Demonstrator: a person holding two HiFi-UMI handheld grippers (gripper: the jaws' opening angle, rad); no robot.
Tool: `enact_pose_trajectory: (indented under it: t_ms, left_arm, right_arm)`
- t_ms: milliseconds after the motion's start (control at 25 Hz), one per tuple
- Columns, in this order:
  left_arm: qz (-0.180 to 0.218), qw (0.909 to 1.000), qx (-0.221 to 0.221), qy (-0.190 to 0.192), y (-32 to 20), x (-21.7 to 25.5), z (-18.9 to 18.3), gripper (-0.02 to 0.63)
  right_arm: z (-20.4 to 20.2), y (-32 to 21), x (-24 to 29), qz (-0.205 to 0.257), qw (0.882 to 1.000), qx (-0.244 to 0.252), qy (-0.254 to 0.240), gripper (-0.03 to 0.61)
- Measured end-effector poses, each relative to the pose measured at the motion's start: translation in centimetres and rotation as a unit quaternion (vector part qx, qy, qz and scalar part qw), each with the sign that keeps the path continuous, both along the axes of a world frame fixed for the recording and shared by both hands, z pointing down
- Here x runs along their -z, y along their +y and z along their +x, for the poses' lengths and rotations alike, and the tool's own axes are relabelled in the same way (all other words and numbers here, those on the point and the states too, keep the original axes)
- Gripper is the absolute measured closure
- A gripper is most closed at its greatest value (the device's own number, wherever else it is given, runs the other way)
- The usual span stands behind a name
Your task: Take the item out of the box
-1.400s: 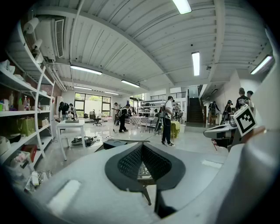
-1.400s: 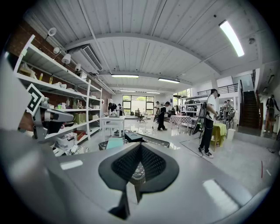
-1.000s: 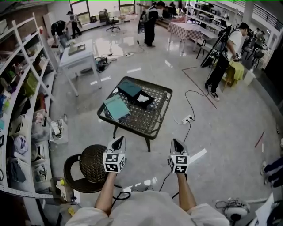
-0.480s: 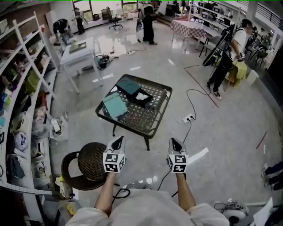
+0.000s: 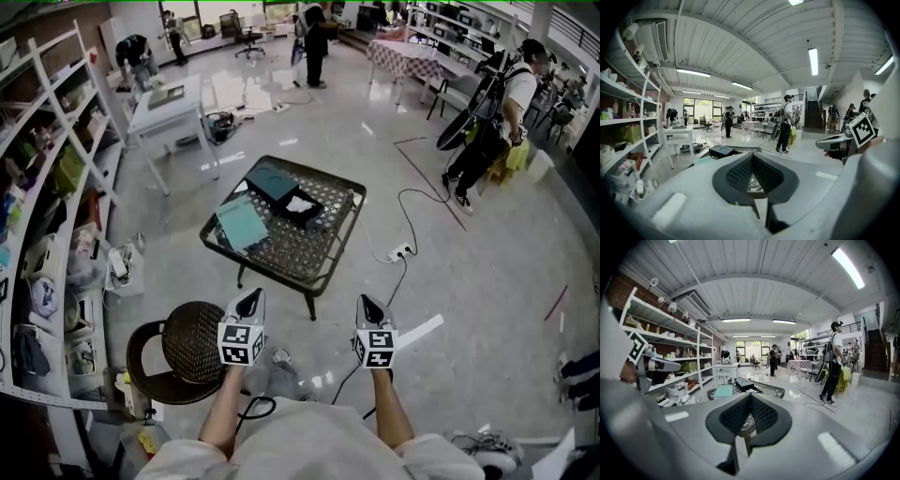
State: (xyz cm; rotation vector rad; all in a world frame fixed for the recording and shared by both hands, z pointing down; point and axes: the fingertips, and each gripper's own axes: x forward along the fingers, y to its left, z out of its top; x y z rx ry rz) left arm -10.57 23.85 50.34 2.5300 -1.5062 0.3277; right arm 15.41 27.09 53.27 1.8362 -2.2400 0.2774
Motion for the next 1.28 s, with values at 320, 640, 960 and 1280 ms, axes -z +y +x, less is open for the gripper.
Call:
enact_pose_trajectory:
  t_ms: [320, 640, 960, 1280]
  left_arm:
    - [0.0, 1.0, 0.001, 0.0, -4.4, -0.8, 0.3, 0.607]
    - [-0.01, 0.9998, -0.011, 0.01, -13.0, -2.4, 1.2, 0.607]
    - [-0.023, 0.9992, -0.027, 0.018, -22.9, -2.7, 1.4, 0.607]
    - [-0.017, 0.9987, -0.042, 0.023, -33.2, -1.4, 1.1, 0.607]
  right_arm:
    - [-0.1, -4.5, -0.8, -0.002, 1.0, 0.003, -0.003, 0.579]
    - [0.4, -12.1, -1.7, -0.015, 1.0, -0.002, 0.011, 0.58]
    - [0.1, -21.3, -0.7, -0.022, 0.999, -0.016, 0.019, 0.58]
    - [-0.3, -30.7, 0.6, -0.019, 0.999, -0.031, 0.023, 0.58]
